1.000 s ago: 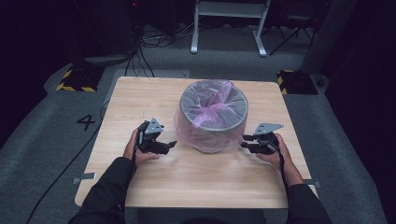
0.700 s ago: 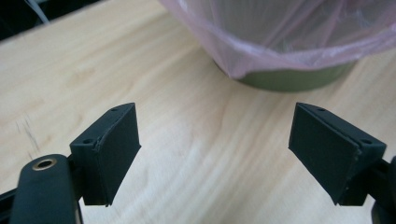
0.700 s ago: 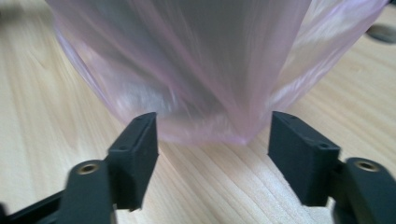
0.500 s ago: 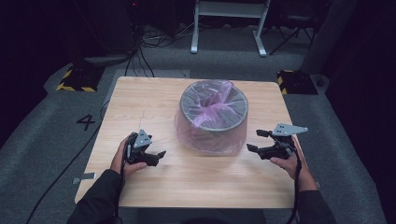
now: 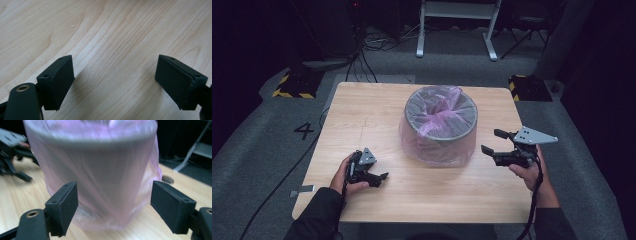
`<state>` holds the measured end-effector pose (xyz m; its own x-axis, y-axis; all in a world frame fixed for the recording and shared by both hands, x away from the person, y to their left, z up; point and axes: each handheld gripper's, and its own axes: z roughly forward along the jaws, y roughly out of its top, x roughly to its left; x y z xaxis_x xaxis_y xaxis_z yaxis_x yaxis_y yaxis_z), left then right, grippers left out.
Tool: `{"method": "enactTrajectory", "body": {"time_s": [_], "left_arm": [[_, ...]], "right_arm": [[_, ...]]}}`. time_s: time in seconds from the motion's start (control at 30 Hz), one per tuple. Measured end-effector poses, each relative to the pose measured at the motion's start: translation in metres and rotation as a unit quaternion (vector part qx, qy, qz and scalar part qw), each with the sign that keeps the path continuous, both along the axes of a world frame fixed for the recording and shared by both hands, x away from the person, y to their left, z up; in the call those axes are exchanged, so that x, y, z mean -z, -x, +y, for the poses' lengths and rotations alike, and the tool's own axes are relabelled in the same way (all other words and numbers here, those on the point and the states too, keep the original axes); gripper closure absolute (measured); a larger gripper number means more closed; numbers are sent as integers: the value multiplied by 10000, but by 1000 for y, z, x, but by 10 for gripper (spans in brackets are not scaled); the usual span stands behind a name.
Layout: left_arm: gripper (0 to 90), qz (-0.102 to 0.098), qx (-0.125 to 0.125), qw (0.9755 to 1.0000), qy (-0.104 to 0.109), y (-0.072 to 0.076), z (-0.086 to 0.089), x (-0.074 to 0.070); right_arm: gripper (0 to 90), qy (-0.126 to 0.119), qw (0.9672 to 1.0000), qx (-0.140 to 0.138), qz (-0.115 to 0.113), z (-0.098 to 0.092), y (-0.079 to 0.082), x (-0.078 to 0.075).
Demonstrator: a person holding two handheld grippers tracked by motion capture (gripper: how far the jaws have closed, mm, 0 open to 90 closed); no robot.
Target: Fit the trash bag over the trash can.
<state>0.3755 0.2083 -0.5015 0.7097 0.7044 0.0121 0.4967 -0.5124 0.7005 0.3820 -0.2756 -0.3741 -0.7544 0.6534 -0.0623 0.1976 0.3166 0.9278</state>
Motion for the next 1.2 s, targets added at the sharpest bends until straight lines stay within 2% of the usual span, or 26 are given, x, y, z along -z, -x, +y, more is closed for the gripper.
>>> {"method": "enactTrajectory", "body": {"time_s": [0.13,0.3,0.47,0.67,0.73,0.83,0.9,1.0,1.2], "left_arm": [[149,34,-66,9999,126,-1,2,2],[132,25,-67,9999,122,-3,2,3],[120,19,-41,9999,92,-4,1,3],[117,38,-43,9999,105,-4,1,3],[114,34,-47,9999,98,-5,1,3],[112,19,-49,9999,94,-5,1,3],[112,25,-47,9999,97,-5,1,3],[112,21,-48,9999,86,-5,1,3],[112,31,-53,9999,98,-5,1,3]], "right_arm": [[228,96,9998,-29,-147,7,-2,-17],[228,210,9993,-173,-273,20,-8,-36],[227,459,9979,-254,-386,38,-18,-50],[228,450,9977,-332,-373,58,-34,-68],[230,525,9976,-325,-328,66,-40,-71],[239,572,9977,-361,-108,79,-56,-74],[258,714,9972,-212,-22,88,-68,-73],[271,744,9967,-186,275,96,-86,-71],[268,882,9944,-166,563,108,-103,-65]]}}
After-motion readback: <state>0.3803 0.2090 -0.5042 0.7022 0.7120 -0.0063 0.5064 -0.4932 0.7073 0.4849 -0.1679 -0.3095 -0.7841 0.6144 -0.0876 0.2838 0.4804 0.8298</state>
